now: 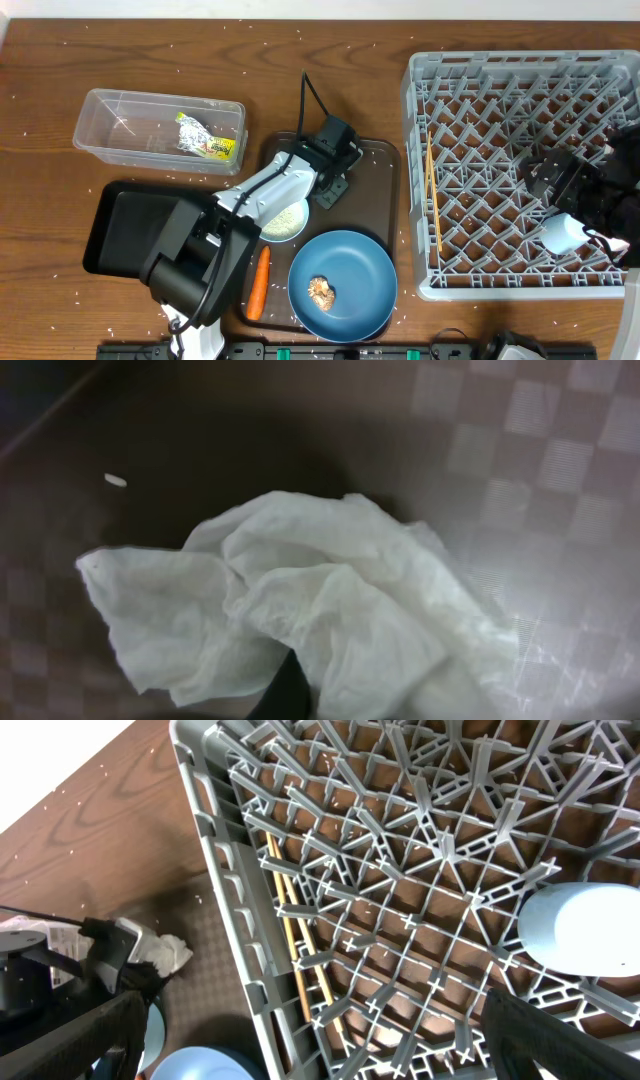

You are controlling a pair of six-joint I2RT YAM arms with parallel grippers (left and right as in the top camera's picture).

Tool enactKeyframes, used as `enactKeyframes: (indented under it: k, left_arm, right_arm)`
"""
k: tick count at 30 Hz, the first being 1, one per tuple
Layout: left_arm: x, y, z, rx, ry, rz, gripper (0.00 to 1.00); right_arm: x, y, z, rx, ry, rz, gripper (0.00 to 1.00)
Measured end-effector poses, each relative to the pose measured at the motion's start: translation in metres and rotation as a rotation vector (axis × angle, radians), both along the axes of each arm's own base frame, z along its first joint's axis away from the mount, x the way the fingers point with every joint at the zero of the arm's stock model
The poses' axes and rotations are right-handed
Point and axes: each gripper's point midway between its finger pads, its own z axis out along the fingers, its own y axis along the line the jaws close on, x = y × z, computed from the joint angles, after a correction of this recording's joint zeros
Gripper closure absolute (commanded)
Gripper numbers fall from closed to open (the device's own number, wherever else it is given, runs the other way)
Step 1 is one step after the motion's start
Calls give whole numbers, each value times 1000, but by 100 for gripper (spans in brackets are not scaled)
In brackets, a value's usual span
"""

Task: Sort waste into correct bins and load items into the dishwasher rack
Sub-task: 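Grasp the white tissue on the brown tray with the left gripper, then drop the tissue into the clear bin with the left gripper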

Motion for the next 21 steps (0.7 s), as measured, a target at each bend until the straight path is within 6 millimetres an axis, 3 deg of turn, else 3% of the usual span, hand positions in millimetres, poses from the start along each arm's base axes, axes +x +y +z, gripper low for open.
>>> enactKeyframes:
  k: [4, 6, 9, 12, 14, 16, 18, 19, 20, 21]
  left_arm:
    - [-3, 6, 16, 7, -5, 33, 94]
    - [8, 13, 40, -4, -73, 97, 94]
    - [35, 38, 99, -46, -236, 261, 94]
    - [63, 87, 158, -99, -398, 470, 94]
    - [78, 132, 182, -119, -475, 631, 93]
    - [88, 173, 188, -118, -507, 768, 94]
    - [97, 208, 178, -124, -496, 873, 93]
    - [101, 219, 171, -131, -483, 900, 86]
    - [103, 229, 161, -140, -457, 932, 70]
    - [104, 237, 152, -144, -431, 952, 43]
  right_arm:
    - [0, 0, 0, -4, 0, 6, 1]
    - [0, 0, 0, -6, 0, 9, 1]
    - [0, 0, 0, -8, -1, 11, 1]
    - [0, 0, 0, -8, -1, 12, 1]
    - [0, 0, 0, -8, -1, 12, 1]
    - [0, 0, 0, -8, -1, 12, 1]
    - [0, 0, 0, -9, -1, 12, 1]
    - [0, 0, 0, -9, -1, 12, 1]
    - [0, 0, 0, -8, 0, 12, 1]
    - [-1, 0, 0, -8, 1, 12, 1]
